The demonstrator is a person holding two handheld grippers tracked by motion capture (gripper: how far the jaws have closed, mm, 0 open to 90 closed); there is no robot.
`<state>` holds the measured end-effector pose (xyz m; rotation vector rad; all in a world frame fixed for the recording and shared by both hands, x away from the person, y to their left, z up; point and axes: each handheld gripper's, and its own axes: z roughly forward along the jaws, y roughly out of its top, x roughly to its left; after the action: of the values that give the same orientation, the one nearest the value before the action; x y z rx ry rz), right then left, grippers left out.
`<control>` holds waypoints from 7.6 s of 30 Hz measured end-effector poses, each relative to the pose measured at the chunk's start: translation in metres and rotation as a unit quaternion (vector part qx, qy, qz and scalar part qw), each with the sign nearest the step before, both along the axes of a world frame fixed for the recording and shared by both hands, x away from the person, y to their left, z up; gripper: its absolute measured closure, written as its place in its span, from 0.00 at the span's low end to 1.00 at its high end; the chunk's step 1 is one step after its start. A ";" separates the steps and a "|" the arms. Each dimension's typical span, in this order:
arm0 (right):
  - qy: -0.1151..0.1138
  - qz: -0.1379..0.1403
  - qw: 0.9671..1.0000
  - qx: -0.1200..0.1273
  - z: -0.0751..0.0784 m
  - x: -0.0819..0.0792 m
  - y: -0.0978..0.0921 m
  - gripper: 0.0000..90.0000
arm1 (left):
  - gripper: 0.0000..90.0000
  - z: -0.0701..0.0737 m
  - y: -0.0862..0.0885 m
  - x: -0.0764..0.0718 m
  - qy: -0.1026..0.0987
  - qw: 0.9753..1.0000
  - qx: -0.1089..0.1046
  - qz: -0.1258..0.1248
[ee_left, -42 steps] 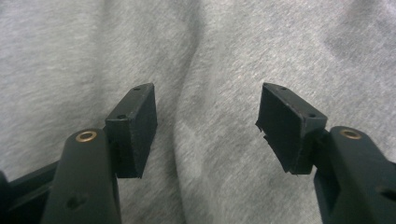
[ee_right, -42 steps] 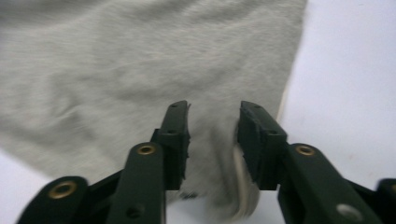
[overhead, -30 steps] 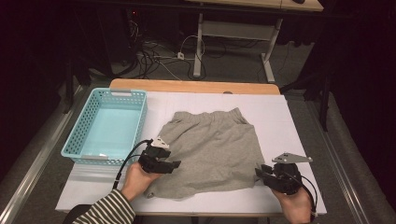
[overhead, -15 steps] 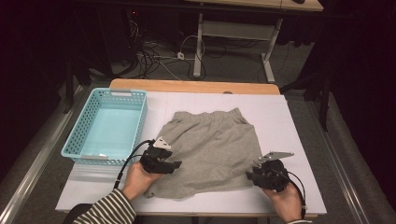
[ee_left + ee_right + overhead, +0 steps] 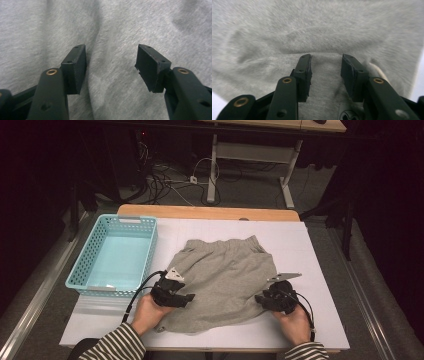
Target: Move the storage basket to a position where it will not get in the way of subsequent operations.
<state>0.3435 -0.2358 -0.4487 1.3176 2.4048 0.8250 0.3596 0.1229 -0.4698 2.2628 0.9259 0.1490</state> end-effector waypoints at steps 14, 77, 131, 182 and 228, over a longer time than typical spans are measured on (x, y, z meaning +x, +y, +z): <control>-0.032 -0.054 0.998 0.016 0.017 -0.036 -0.041 0.71 | 0.44 0.000 -0.006 -0.002 -0.009 1.000 0.010 -0.014; -0.015 -0.005 1.000 0.010 0.016 0.001 0.009 0.60 | 0.44 -0.002 -0.018 0.005 -0.011 0.999 0.019 -0.031; -0.001 -0.053 0.998 0.016 0.018 0.115 -0.034 0.68 | 0.52 0.036 -0.006 0.026 -0.033 0.998 -0.005 0.045; -0.049 -0.033 0.994 -0.089 0.045 0.178 0.012 0.95 | 0.89 0.053 -0.003 0.158 -0.028 0.981 0.048 0.184; 0.016 0.111 0.993 -0.021 -0.009 0.034 0.059 0.74 | 0.51 0.003 -0.008 0.000 0.007 0.999 0.042 0.015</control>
<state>0.3776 -0.1768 -0.4577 1.0683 2.6127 0.8081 0.3594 0.1149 -0.4670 2.3304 0.9786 0.1902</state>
